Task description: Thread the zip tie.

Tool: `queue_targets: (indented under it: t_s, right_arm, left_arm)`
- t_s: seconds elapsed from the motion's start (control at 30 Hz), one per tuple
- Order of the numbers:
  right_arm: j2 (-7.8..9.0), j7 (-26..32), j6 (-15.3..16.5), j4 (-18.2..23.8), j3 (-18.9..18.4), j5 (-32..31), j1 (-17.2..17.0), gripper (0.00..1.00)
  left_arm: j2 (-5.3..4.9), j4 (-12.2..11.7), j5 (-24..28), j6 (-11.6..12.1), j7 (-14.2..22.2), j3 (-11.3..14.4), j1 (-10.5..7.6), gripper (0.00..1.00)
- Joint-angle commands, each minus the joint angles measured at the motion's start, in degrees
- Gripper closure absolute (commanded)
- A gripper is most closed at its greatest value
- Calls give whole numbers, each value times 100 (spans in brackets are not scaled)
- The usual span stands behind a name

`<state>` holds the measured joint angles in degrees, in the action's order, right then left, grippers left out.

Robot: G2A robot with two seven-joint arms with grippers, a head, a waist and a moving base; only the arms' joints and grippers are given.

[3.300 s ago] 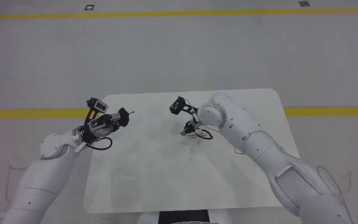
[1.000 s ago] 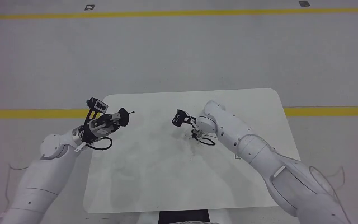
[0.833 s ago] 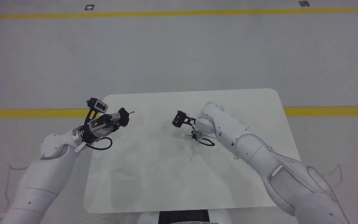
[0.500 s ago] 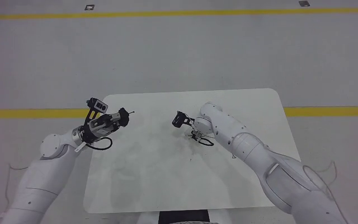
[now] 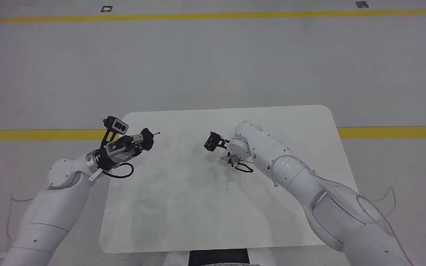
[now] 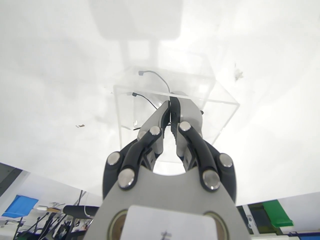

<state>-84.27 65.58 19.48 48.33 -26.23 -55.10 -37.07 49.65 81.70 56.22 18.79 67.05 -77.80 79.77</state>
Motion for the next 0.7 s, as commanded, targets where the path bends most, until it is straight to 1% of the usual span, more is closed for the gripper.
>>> queue_targets:
  t_s: [0.0,0.17,0.33,0.53,0.67]
  right_arm:
    - [-1,22,0,14,-25,5,20,100]
    - [48,161,-10,170,-156,-29,40,100]
    - [163,405,-4,515,-353,-61,-16,100]
    - [379,684,0,1089,-649,-32,-210,100]
    - [548,608,0,1395,-912,75,-403,100]
  left_arm:
    - [0,0,0,0,0,0,0,100]
    - [0,0,0,0,0,0,0,100]
    - [0,0,0,0,0,0,0,100]
    - [0,0,0,0,0,0,0,100]
    - [0,0,0,0,0,0,0,100]
